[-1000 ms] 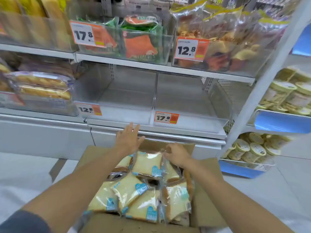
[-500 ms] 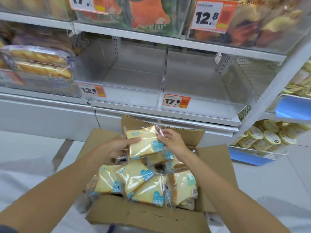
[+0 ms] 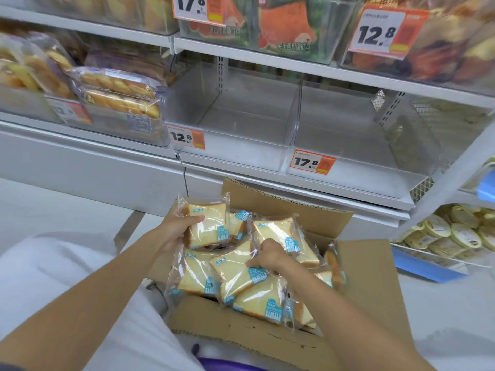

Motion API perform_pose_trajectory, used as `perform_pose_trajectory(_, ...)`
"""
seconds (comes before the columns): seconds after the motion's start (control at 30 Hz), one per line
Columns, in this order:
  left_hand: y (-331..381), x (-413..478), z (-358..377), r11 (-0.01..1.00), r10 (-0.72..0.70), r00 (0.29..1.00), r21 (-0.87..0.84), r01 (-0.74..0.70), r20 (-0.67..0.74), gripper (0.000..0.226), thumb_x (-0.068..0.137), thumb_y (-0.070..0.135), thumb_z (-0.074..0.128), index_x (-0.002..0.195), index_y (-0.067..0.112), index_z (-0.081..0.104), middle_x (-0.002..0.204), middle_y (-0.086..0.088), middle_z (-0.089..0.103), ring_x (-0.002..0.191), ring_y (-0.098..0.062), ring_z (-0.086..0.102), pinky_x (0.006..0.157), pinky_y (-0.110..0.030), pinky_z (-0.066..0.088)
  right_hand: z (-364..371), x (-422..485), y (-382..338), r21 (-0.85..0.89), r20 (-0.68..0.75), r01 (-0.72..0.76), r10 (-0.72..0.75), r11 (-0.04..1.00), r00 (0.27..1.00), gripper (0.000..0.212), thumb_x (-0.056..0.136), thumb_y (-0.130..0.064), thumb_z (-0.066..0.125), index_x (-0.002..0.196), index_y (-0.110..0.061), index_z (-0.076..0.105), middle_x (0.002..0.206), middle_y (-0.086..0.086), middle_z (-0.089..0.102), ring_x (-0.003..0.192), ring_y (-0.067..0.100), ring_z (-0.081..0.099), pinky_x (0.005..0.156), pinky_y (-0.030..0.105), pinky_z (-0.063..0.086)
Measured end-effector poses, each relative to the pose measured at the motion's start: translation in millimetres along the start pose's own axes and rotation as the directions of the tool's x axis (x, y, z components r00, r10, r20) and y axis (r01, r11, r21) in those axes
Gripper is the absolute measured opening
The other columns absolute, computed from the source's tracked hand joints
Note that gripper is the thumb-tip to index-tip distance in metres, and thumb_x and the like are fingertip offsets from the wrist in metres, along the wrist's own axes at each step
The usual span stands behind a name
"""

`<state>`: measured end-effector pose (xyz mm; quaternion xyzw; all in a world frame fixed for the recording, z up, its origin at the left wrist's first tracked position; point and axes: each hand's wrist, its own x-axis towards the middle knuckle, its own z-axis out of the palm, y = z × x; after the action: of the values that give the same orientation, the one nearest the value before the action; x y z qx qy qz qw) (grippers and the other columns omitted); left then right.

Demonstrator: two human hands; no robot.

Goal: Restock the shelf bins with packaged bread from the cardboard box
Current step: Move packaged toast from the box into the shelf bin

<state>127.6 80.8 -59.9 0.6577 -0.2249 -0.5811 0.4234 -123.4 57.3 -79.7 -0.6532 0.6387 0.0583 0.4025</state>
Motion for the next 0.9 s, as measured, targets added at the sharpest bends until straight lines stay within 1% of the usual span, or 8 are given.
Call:
perform_pose_trajectory(0.1,3,-2,3,1.0,0.009,1.0,0.001,-0.009,-0.014,0.044,0.084,0.012,0.075,0.122,0.017,0.054,0.105,-0.005,0.07,0.084,-0.021,0.068,0.059,-0.031,0.054,-13,1,7,0.128,-0.014,0.065,-0.064,0.99,0.998,0.041,0.078,-0.023,0.08,0.068,-0.018,0.04,0.069,-0.003,0.042,0.062,0.012,0.044,0.053,0.026,0.032)
perform_pose_trajectory(0.2,8,0,5,0.999,0.043,0.999,0.001,-0.043,-0.015,0.043,0.084,0.014,0.075,0.121,0.017,0.055,0.109,-0.007,0.069,0.089,-0.024,0.067,0.066,-0.034,0.054,-44,-11,6,0.36,-0.03,0.163,-0.163,0.919,0.986,0.021,0.083,-0.008,0.073,0.095,-0.012,0.057,0.091,-0.002,0.06,0.077,0.009,0.058,0.062,0.02,0.048)
perform_pose_trajectory(0.27,15,1,7,0.998,0.068,0.997,-0.012,-0.068,-0.024,0.043,0.083,0.015,0.076,0.121,0.015,0.055,0.113,-0.01,0.069,0.092,-0.026,0.066,0.07,-0.036,0.054,-70,-18,2,0.483,-0.063,0.194,-0.187,0.854,0.98,0.033,0.083,-0.003,0.072,0.111,-0.01,0.058,0.108,0.003,0.065,0.093,0.017,0.065,0.074,0.028,0.057)
perform_pose_trajectory(0.47,44,-10,23,0.992,0.116,0.992,0.039,-0.118,0.044,0.055,0.077,0.041,0.077,0.123,0.02,0.053,0.116,-0.01,0.067,0.107,-0.032,0.064,0.089,-0.045,0.054,-112,-19,-24,0.8,-0.152,0.238,-0.198,0.55,0.968,0.038,0.088,-0.005,0.067,0.122,-0.003,0.051,0.115,0.019,0.067,0.093,0.028,0.069,0.078,0.041,0.059)
perform_pose_trajectory(0.57,65,-26,44,0.994,0.107,0.974,-0.023,-0.105,0.199,0.077,0.063,0.07,0.065,0.123,0.022,0.059,0.109,-0.009,0.07,0.097,-0.027,0.065,0.076,-0.037,0.053,-105,-17,-48,0.825,-0.125,0.212,-0.197,0.523,0.972,0.04,0.089,-0.006,0.067,0.122,-0.007,0.045,0.114,0.019,0.066,0.093,0.031,0.069,0.078,0.047,0.058)
perform_pose_trajectory(0.67,80,-27,52,0.985,0.165,0.974,0.017,-0.17,0.157,0.08,0.069,0.052,0.078,0.134,0.018,0.046,0.108,-0.007,0.067,0.089,-0.023,0.065,0.063,-0.033,0.053,-98,-18,-70,0.815,-0.081,0.193,-0.223,0.546,0.972,0.036,0.091,-0.008,0.064,0.118,-0.015,0.04,0.116,0.017,0.062,0.09,0.029,0.068,0.079,0.052,0.057)
perform_pose_trajectory(0.77,97,-19,38,0.977,0.212,0.969,-0.039,-0.209,0.13,0.08,0.072,0.04,0.082,0.138,0.016,0.044,0.116,-0.01,0.067,0.093,-0.024,0.067,0.064,-0.035,0.056,-111,-16,-88,0.826,-0.067,0.214,-0.285,0.522,0.956,0.066,0.085,-0.013,0.072,0.134,-0.026,0.03,0.125,0.013,0.058,0.09,0.024,0.068,0.072,0.04,0.058)
perform_pose_trajectory(0.9,142,-21,28,0.972,0.235,0.957,-0.041,-0.231,0.169,0.03,0.088,0.042,0.065,0.105,0.018,0.063,0.104,-0.009,0.069,0.081,-0.022,0.067,0.061,-0.03,0.056,-141,-19,-126,0.785,-0.006,0.247,-0.391,0.568,0.92,0.035,0.085,-0.022,0.072,0.115,-0.012,0.058,0.096,0.004,0.074,0.082,0.017,0.069,0.086,0.035,0.054)
